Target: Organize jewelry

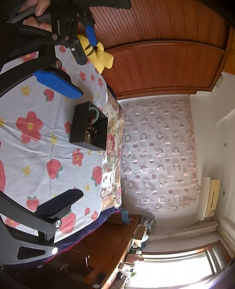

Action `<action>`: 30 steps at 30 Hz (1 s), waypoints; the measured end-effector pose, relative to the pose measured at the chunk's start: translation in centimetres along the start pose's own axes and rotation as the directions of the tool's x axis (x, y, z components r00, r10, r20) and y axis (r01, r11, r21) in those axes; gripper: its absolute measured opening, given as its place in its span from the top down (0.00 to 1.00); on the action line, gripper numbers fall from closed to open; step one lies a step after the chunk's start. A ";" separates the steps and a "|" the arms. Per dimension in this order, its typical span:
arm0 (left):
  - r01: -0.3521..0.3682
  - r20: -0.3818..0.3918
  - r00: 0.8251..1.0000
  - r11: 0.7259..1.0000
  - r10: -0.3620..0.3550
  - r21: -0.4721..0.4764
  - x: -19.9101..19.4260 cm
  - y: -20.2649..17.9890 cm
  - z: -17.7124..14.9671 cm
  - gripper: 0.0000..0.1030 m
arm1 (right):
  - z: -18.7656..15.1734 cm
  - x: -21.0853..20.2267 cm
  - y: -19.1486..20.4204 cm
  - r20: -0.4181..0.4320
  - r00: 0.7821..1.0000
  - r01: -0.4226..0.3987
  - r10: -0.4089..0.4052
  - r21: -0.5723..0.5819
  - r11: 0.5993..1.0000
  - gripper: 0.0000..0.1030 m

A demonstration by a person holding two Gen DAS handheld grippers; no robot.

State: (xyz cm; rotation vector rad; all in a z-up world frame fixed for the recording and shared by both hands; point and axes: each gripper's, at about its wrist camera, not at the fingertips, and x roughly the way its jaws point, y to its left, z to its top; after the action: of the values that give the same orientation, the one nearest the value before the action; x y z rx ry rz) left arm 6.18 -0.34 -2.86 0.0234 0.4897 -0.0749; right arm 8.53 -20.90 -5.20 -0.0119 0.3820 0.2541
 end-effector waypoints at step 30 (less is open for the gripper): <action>0.010 0.040 0.999 1.000 -0.011 0.010 -1.6 -0.4 -0.3 0.07 | -1.1 0.5 -0.2 -0.008 1.000 0.006 -0.005 0.008 1.000 0.02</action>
State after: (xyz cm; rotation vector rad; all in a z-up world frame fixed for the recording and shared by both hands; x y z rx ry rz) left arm 4.61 -0.62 -2.41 0.0284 0.4495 -0.0878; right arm 8.64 -21.06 -6.38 -0.0056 0.3907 0.2470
